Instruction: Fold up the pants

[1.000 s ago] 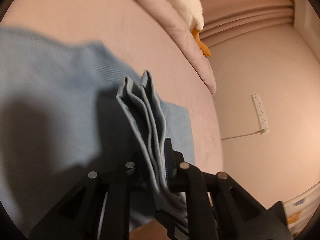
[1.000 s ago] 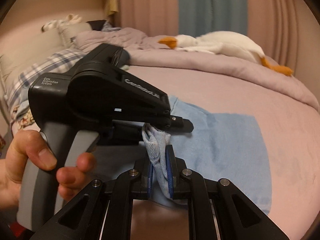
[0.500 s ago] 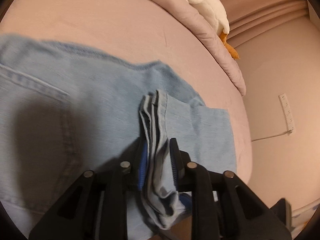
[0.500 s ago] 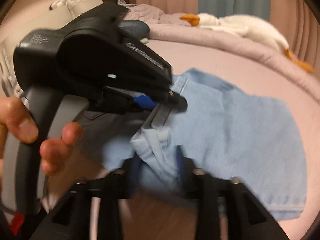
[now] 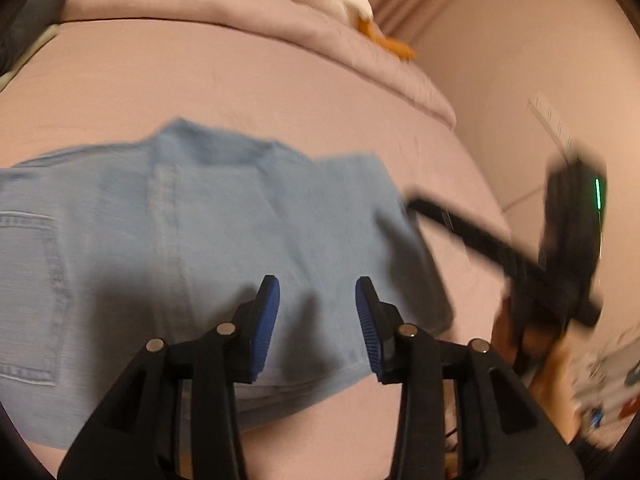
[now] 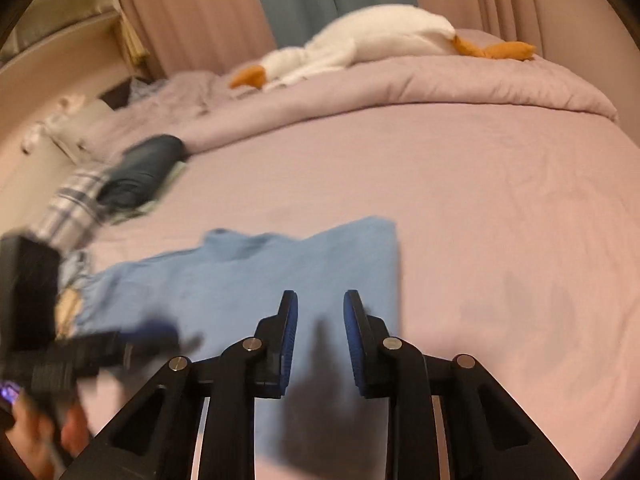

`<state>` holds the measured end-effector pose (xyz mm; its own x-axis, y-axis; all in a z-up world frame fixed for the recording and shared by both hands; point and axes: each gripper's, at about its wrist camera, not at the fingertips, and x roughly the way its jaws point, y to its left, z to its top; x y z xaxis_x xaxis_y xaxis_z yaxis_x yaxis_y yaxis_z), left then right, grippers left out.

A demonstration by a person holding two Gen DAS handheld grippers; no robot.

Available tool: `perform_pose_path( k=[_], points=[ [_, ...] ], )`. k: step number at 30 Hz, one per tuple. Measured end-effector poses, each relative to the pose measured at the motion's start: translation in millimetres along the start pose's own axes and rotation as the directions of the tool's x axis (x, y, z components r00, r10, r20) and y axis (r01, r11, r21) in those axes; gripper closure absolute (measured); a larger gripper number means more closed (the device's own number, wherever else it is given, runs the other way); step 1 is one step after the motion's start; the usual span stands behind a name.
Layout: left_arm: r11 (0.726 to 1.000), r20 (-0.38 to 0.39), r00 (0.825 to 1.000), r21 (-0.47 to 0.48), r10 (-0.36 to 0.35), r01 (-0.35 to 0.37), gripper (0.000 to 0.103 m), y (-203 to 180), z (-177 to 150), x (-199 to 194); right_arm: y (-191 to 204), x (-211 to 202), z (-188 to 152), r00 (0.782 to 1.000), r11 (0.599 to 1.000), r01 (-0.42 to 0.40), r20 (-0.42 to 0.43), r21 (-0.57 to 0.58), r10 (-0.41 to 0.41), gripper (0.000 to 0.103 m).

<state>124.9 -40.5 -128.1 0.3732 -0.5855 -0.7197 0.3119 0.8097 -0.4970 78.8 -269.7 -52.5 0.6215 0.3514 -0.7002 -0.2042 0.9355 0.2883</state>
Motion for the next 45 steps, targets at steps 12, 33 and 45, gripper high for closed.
perform_pose_path(
  k=[12, 33, 45],
  points=[
    [0.999, -0.072, 0.997, 0.024, 0.039, -0.038, 0.069, 19.1, -15.5, 25.4, -24.0, 49.7, 0.8, 0.981, 0.996, 0.076, -0.183, 0.035, -0.068, 0.100],
    [0.993, -0.034, 0.996, 0.081, 0.087, -0.084, 0.069, 4.1, -33.2, 7.1, 5.5, -22.5, -92.2, 0.987, 0.989, 0.126, -0.090, -0.083, -0.134, 0.099],
    [0.993, -0.006, 0.997, 0.089, 0.078, -0.077, 0.069, 7.1, -38.7, 2.7, 3.1, -17.7, -93.7, 0.991, 0.994, 0.112, -0.080, 0.011, -0.110, 0.098]
  ],
)
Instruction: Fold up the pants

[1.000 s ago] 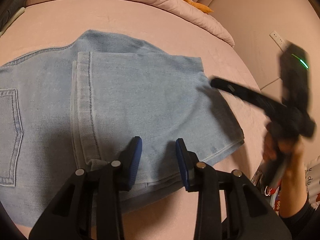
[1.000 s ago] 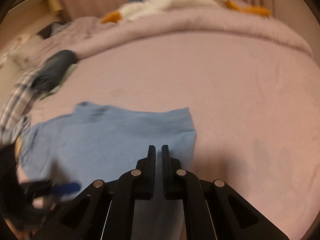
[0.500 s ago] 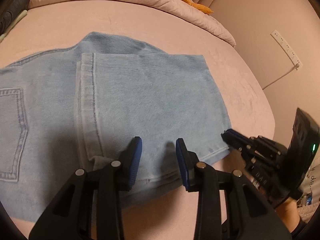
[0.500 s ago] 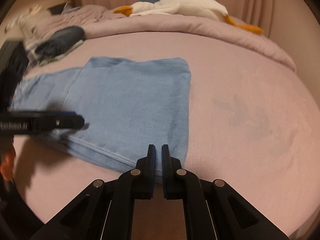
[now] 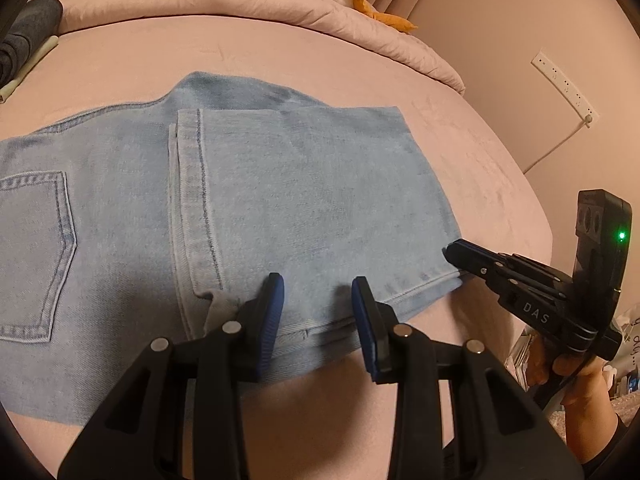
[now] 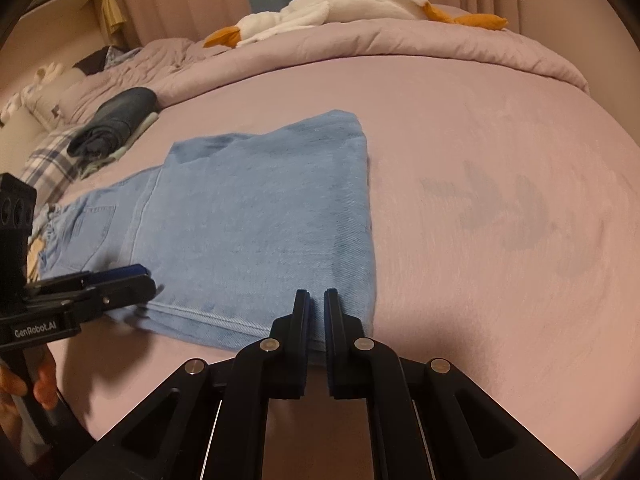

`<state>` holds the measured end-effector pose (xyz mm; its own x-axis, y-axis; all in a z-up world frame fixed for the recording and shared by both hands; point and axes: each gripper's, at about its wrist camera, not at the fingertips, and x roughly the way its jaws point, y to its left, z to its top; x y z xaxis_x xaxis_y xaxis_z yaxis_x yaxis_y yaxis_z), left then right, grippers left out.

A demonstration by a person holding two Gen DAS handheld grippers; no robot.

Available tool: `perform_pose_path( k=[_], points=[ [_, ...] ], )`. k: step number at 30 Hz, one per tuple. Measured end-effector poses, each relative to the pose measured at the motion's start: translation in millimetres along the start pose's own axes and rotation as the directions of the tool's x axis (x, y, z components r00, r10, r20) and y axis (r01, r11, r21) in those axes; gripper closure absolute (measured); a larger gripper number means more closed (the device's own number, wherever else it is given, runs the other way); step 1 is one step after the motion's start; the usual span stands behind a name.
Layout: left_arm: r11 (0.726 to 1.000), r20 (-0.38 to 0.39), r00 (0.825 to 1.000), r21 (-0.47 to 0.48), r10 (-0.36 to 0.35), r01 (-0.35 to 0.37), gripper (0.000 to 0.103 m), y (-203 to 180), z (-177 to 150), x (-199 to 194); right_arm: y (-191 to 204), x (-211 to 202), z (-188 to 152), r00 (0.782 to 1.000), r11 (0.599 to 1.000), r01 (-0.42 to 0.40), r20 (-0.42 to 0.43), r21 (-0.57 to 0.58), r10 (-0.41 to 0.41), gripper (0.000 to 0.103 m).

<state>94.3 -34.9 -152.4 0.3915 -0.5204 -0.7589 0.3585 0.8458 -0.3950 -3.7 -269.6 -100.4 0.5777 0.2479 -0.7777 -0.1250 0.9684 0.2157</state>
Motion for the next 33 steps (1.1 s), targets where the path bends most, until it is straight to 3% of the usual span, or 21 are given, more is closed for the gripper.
perform_pose_path(
  k=[12, 18, 19, 21, 22, 28, 33],
  points=[
    [0.999, 0.025, 0.999, -0.036, -0.023, 0.024, 0.069, 8.9, -9.4, -12.2, 14.5, -8.2, 1.9, 0.998, 0.997, 0.055, -0.028, -0.047, -0.056, 0.090],
    [0.997, 0.045, 0.998, -0.065, -0.038, 0.041, 0.065, 19.6, -16.8, -34.9, 27.3, -21.8, 1.4, 1.000, 0.998, -0.007, 0.002, -0.069, 0.007, 0.089],
    [0.996, 0.055, 0.998, -0.079, -0.029, 0.033, 0.063, 22.7, -19.0, -41.0, 33.1, -22.6, 2.5, 1.000, 0.996, -0.023, 0.008, -0.082, 0.024, 0.087],
    [0.994, 0.079, 0.996, -0.103, 0.038, -0.030, 0.040, 29.7, -24.8, -54.7, 43.3, -22.0, 4.4, 0.999, 0.994, -0.048, 0.011, -0.100, 0.049, 0.081],
    [0.992, 0.100, 0.993, -0.121, 0.060, -0.047, 0.038, 35.6, -29.5, -63.9, 49.2, -20.8, 5.7, 0.998, 0.992, -0.064, 0.010, -0.108, 0.066, 0.077],
    [0.957, 0.175, 0.980, -0.285, 0.099, -0.045, 0.038, 81.4, -63.4, -116.6, 91.7, -6.9, 13.1, 0.989, 0.975, -0.144, -0.007, -0.167, 0.145, 0.076],
    [0.894, 0.203, 0.970, -0.446, 0.133, -0.029, 0.038, 120.6, -95.6, -143.0, 124.6, 7.2, 16.7, 0.979, 0.959, -0.202, -0.038, -0.197, 0.198, 0.076]
  ],
)
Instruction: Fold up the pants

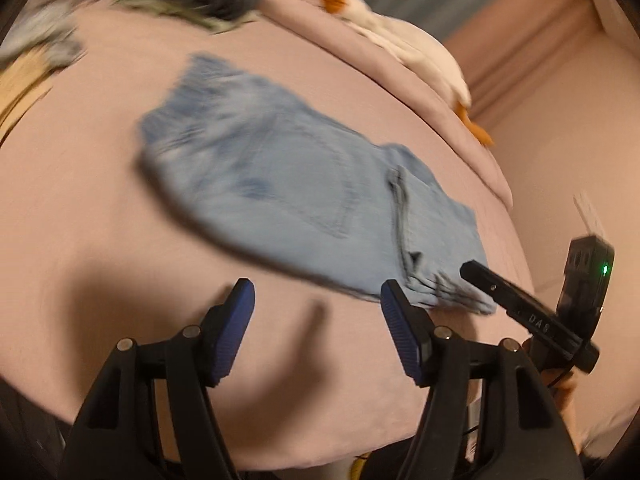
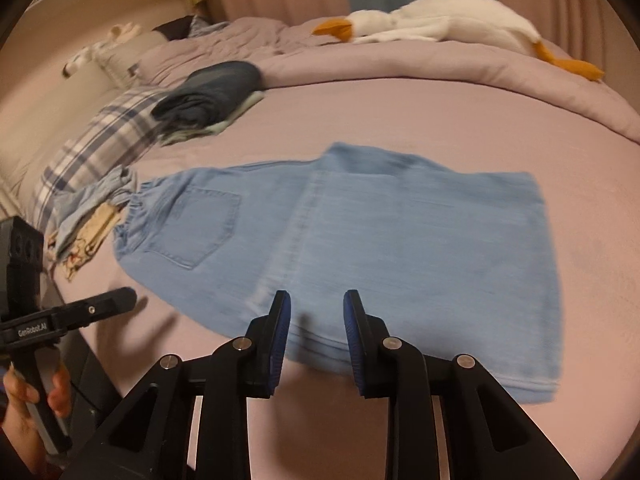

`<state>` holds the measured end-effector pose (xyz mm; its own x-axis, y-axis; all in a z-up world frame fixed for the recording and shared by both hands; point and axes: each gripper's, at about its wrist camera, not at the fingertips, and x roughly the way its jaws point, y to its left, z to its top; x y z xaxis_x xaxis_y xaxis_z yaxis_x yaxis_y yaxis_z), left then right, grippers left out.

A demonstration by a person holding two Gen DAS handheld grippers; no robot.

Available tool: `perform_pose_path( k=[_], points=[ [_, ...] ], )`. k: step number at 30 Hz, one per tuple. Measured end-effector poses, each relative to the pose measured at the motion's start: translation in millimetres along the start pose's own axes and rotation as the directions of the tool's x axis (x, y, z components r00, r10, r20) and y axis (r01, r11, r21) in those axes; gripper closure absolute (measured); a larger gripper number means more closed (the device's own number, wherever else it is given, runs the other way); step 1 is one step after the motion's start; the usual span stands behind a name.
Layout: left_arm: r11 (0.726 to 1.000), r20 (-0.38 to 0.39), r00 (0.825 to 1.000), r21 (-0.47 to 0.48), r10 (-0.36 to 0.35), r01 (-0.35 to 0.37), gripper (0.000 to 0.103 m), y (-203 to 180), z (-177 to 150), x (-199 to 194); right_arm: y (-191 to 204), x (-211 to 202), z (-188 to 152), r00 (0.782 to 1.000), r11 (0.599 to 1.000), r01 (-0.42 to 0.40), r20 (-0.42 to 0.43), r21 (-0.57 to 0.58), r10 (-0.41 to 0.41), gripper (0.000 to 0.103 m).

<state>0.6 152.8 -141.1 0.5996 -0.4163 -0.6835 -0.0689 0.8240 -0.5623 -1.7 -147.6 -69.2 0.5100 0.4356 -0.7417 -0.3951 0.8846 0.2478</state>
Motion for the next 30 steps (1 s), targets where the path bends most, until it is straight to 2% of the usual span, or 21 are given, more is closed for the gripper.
perform_pose_path(
  k=[4, 6, 14, 19, 22, 25, 28, 29, 30],
  points=[
    [0.992, 0.005, 1.000, -0.125, -0.025, 0.026, 0.038, 24.5, -4.3, -1.3, 22.5, 13.3, 3.8, 0.999, 0.999, -0.024, -0.022, -0.039, 0.023, 0.076],
    [0.987, 0.016, 0.999, -0.157, -0.039, 0.041, 0.038, 29.0, -2.9, 0.2, 31.1, 16.8, 4.6, 0.999, 0.998, -0.046, -0.032, -0.052, 0.044, 0.076],
    [0.975, 0.058, 0.997, -0.216, -0.046, 0.057, 0.034, 29.7, 16.9, 14.2, 40.2, 17.6, 2.4, 0.997, 0.995, -0.064, -0.043, -0.074, 0.061, 0.076],
    [0.950, 0.095, 0.991, -0.289, -0.095, 0.119, 0.034, 43.0, 33.7, 22.8, 38.1, 15.7, 3.3, 0.998, 0.996, -0.050, -0.042, -0.069, 0.047, 0.076],
    [0.925, 0.107, 0.986, -0.344, -0.131, 0.160, 0.037, 52.0, 42.1, 27.5, 38.1, 12.9, 2.9, 0.998, 0.996, -0.049, -0.035, -0.070, 0.046, 0.076],
    [0.921, 0.104, 0.986, -0.355, -0.131, 0.160, 0.043, 51.6, 48.2, 29.9, 37.8, 12.8, 1.9, 0.999, 0.996, -0.040, -0.033, -0.083, 0.037, 0.076],
    [0.884, 0.123, 0.976, -0.415, -0.178, 0.214, 0.047, 61.7, 50.4, 28.5, 36.8, 15.5, 3.6, 0.999, 0.996, -0.041, -0.037, -0.084, 0.038, 0.076],
    [0.882, 0.124, 0.976, -0.420, -0.180, 0.216, 0.052, 62.7, 50.1, 27.5, 36.8, 16.9, 5.0, 0.998, 0.996, -0.048, -0.038, -0.080, 0.045, 0.076],
    [0.888, 0.118, 0.979, -0.416, -0.164, 0.199, 0.062, 62.7, 49.6, 27.0, 36.8, 18.4, 6.3, 0.998, 0.996, -0.057, -0.039, -0.075, 0.054, 0.076]
  ],
)
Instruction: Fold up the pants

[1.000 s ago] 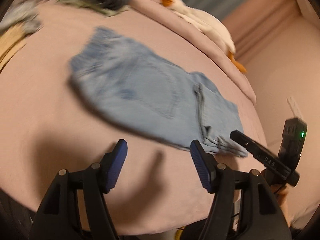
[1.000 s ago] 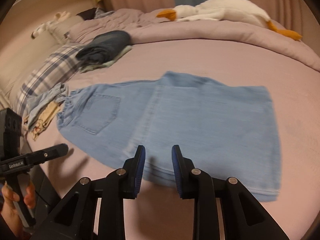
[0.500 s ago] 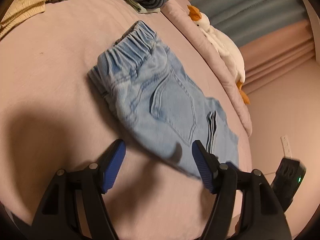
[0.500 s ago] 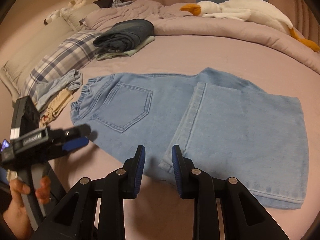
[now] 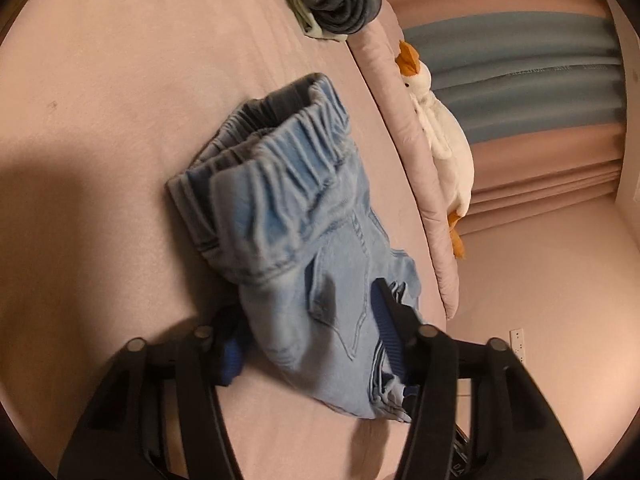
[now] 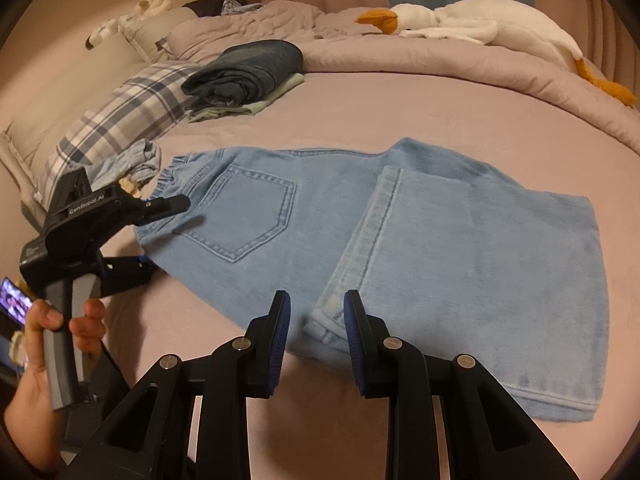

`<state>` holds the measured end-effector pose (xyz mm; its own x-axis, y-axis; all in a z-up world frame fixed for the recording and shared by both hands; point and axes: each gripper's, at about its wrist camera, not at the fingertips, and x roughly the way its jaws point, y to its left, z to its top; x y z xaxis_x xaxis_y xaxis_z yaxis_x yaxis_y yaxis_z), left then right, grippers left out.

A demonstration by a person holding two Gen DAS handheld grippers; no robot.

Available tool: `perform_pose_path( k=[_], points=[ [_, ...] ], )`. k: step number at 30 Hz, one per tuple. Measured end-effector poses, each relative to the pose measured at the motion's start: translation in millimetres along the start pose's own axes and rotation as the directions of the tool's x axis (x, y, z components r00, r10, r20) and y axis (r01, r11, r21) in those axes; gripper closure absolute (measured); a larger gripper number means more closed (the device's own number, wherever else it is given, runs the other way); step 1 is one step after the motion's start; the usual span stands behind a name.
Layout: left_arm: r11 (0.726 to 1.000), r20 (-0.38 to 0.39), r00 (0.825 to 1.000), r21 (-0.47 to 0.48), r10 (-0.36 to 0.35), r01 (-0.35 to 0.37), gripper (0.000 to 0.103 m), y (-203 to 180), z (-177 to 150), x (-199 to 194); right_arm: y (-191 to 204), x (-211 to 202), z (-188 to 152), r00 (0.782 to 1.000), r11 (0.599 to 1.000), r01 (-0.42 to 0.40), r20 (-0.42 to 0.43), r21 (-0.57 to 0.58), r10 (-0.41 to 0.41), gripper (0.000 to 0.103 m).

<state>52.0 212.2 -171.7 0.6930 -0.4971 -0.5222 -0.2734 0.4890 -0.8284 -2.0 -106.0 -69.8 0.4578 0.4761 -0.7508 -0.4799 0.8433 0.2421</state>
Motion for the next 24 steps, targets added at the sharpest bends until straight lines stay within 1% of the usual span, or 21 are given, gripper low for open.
perform_pose_path(
  k=[2, 3, 6, 8, 10, 12, 14, 16, 18, 19, 20, 21, 22, 24],
  points=[
    [0.996, 0.011, 0.997, 0.052, 0.074, -0.074, 0.076, -3.7, -3.9, -1.1, 0.3, 5.9, 4.1, 1.000, 0.999, -0.028, -0.007, 0.016, 0.028, 0.076],
    [0.991, 0.018, 0.994, 0.081, 0.104, -0.105, 0.078, -6.3, -7.1, -1.6, 0.9, 10.0, 7.2, 0.999, 0.999, -0.039, -0.012, 0.025, 0.040, 0.076],
    [0.974, 0.066, 0.985, 0.152, 0.159, -0.167, 0.083, -21.7, -14.8, -5.7, 5.0, 24.5, 21.2, 0.997, 0.996, -0.070, -0.010, 0.050, 0.070, 0.076],
    [0.945, 0.121, 0.976, 0.253, 0.184, -0.209, 0.084, -42.4, -20.3, -10.0, 7.8, 33.9, 31.9, 0.997, 0.995, -0.079, -0.005, 0.059, 0.079, 0.076],
    [0.901, 0.170, 0.967, 0.361, 0.192, -0.242, 0.084, -63.3, -26.4, -11.5, 11.9, 45.0, 45.0, 0.996, 0.994, -0.085, -0.002, 0.064, 0.086, 0.076],
    [0.867, 0.199, 0.962, 0.429, 0.184, -0.255, 0.084, -75.2, -32.1, -13.1, 15.3, 53.2, 55.2, 0.996, 0.994, -0.088, 0.006, 0.061, 0.088, 0.076],
    [0.845, 0.210, 0.959, 0.462, 0.190, -0.269, 0.084, -78.7, -33.2, -12.0, 18.2, 66.0, 69.9, 0.997, 0.995, -0.080, 0.009, 0.060, 0.080, 0.076],
    [0.842, 0.205, 0.957, 0.463, 0.203, -0.278, 0.084, -73.9, -32.4, -10.3, 19.1, 81.7, 85.4, 0.998, 0.995, -0.069, -0.005, 0.071, 0.069, 0.076],
    [0.848, 0.194, 0.958, 0.451, 0.211, -0.278, 0.084, -64.5, -30.1, -9.7, 20.1, 97.3, 97.9, 0.998, 0.996, -0.052, -0.028, 0.076, 0.054, 0.076],
    [0.853, 0.186, 0.958, 0.441, 0.216, -0.278, 0.084, -60.8, -28.8, -8.6, 19.9, 106.4, 102.5, 0.997, 0.996, -0.041, -0.058, 0.076, 0.045, 0.076],
    [0.859, 0.177, 0.959, 0.431, 0.221, -0.278, 0.084, -57.0, -27.9, -7.8, 19.5, 121.7, 106.3, 0.994, 0.997, -0.007, -0.109, 0.078, 0.016, 0.076],
    [0.859, 0.171, 0.957, 0.424, 0.233, -0.285, 0.084, -56.2, -27.3, -3.7, 18.5, 133.3, 106.6, 0.988, 0.997, 0.010, -0.153, 0.078, 0.002, 0.079],
    [0.857, 0.170, 0.956, 0.424, 0.240, -0.291, 0.084, -54.3, -27.6, -2.3, 18.8, 142.7, 106.7, 0.984, 0.997, 0.022, -0.179, 0.072, -0.009, 0.082],
    [0.854, 0.169, 0.953, 0.426, 0.249, -0.299, 0.084, -53.4, -28.2, 0.5, 22.9, 145.9, 107.7, 0.984, 0.998, 0.040, -0.178, 0.050, -0.030, 0.082]
  ],
)
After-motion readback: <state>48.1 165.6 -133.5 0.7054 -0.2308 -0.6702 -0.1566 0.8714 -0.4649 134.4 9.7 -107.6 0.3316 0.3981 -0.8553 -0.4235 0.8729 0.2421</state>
